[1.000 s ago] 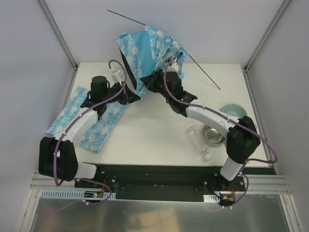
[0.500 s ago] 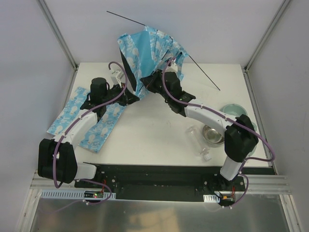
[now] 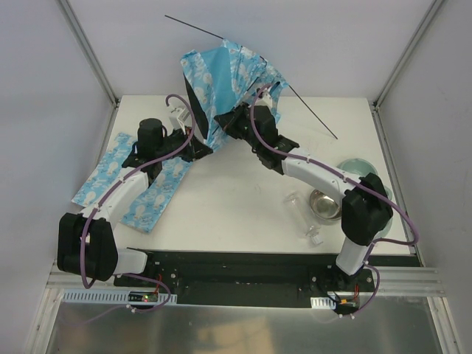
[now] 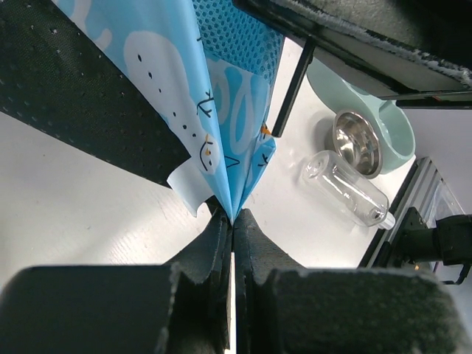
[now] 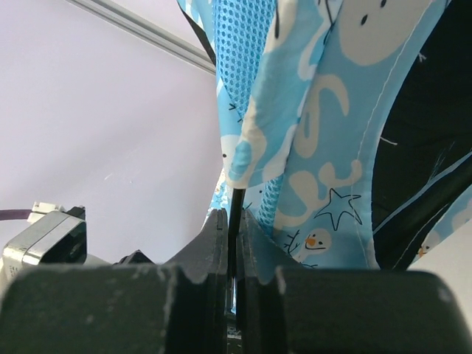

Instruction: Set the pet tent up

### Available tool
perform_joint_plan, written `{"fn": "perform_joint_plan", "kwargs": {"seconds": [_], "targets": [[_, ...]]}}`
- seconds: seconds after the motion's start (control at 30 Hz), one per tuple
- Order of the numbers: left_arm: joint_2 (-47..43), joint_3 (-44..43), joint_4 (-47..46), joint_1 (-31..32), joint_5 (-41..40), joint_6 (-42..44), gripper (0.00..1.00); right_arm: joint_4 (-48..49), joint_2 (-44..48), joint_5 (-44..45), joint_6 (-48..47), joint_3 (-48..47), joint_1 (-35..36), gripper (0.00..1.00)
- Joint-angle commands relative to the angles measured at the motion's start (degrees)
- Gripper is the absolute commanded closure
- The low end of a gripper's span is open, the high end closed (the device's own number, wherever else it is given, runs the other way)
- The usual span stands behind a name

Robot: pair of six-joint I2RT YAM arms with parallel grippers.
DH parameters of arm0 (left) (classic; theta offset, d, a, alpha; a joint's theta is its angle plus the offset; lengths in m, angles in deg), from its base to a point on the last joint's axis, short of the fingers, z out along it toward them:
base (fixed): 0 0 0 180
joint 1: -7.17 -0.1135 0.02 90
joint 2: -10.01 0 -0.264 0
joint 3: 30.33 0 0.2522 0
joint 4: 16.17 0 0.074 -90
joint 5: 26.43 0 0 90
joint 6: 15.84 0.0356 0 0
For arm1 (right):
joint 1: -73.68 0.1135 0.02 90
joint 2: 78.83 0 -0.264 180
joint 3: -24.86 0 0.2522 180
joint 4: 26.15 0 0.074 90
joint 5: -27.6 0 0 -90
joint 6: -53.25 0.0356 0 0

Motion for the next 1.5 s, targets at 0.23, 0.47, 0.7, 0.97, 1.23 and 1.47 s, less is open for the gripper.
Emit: {"fn": "perform_joint_plan", "kwargs": {"seconds": [0.23,0.47,0.7,0.97,1.23,1.47], "targets": [[0.1,1.1,13.9,-0.7,3.7,0.8,1.00,7.5,-0.2,18.3,-8.8,-2.9,-8.9,1.00],[0.7,0.0,14.2,-0.7,3.5,0.4,1.00,7.4,-0.5,14.9,-9.1,-1.7,-8.8,1.00],[1.8,-1.3,14.4,-0.7,4.0,0.0,1.00,6.9,-2.1,12.9,-9.9,-2.4,-7.8,1.00],[1.9,-2.1,14.6,-0.7,3.2,-1.0,1.00,6.3,-1.9,11.1,-11.9,-1.7,-6.5,1.00],[1.9,-3.1,14.6,-0.7,0.8,-2.7,1.00,6.4,0.1,5.9,-11.4,-0.3,-5.7,1.00],[2.6,-4.4,14.6,-0.7,0.6,-4.6,1.00,5.9,0.7,5.5,-12.1,0.5,-4.7,1.00]]}}
